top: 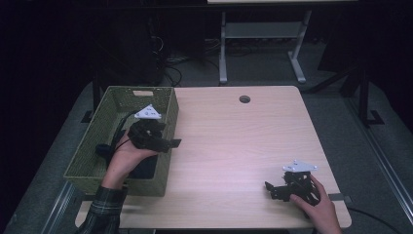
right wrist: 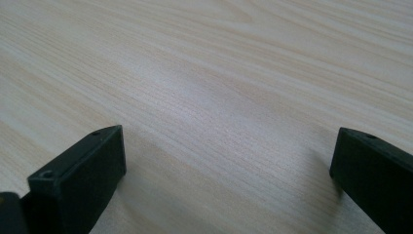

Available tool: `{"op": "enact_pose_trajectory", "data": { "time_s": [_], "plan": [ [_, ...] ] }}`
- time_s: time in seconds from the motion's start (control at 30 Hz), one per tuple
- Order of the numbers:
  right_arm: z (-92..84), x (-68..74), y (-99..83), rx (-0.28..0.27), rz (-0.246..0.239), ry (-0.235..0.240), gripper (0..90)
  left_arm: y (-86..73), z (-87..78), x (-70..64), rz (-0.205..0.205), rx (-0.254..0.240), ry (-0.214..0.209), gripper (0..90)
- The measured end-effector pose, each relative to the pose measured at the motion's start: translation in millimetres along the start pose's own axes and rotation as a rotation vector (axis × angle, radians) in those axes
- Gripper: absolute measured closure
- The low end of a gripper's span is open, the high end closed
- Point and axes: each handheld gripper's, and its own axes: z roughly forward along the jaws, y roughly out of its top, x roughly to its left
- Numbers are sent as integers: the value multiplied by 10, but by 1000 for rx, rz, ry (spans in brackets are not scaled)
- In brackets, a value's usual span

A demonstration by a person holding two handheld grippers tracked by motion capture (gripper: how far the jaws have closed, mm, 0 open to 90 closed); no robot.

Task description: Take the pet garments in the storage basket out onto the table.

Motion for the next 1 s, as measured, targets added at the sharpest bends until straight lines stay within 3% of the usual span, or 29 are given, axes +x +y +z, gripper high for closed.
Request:
{"op": "enact_pose_trajectory", "data": {
  "time_s": [0.57, 1.0],
  "plan": [
    [0, 1, 0, 0, 1, 0, 0, -234, -326, 358, -53, -8, 104, 140],
    [0, 1, 0, 0, 1, 0, 0, -442, -344, 563, -80, 36, 152, 139]
  ]
}}
